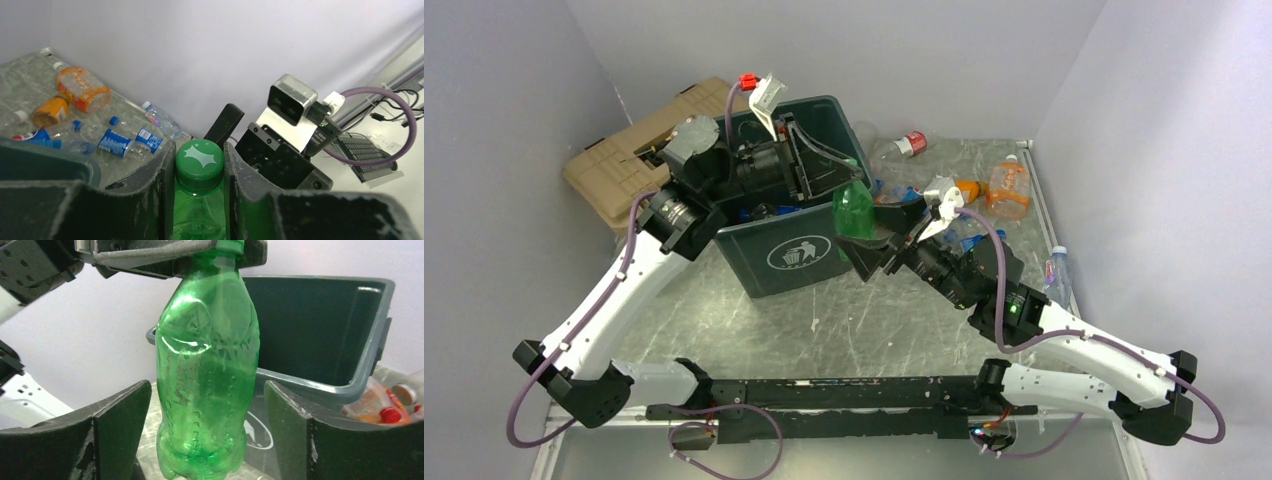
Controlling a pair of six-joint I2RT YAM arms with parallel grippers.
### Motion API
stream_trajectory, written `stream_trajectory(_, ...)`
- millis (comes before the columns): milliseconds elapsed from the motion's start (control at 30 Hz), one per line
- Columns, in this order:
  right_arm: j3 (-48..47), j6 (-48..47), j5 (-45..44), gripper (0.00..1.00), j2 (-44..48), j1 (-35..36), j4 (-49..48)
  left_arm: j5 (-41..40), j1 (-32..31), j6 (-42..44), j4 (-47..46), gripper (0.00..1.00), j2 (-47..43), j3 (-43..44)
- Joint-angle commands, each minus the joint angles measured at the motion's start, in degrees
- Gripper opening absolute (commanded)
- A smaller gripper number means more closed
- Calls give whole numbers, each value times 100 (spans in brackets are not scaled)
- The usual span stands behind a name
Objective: Put the plastic bottles in the bin
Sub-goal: Pick up the plastic bottle at the center of the board, then place the plastic bottle in the trash bin.
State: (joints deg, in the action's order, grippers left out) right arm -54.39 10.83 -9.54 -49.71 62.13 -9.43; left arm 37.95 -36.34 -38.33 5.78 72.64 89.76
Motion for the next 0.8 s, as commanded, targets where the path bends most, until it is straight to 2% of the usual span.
stream_trajectory(0,-268,133,-58,95,93,27,-2,-658,-49,333,90,0,-460,-150)
stream_trajectory(67,-322,194,-61,100,137,27,95,-984,-49,386,38,0,-607,-242)
stream_trajectory(200,-549,295,10,100,232,27,483,-1584,-48,493,42,0,-815,-259)
stream_trajectory(433,-728,188,-96,100,968,27,1372,-3077,-49,1567,280,0,-1178,224)
stream_trajectory(667,269,454,-1605,100,2001,27,1748,-4296,-49,3562,451,0,-953,786)
stream_trajectory(767,735,683,-2359,100,2094,27,1992,-4600,-49,4357,824,0,-592,1140)
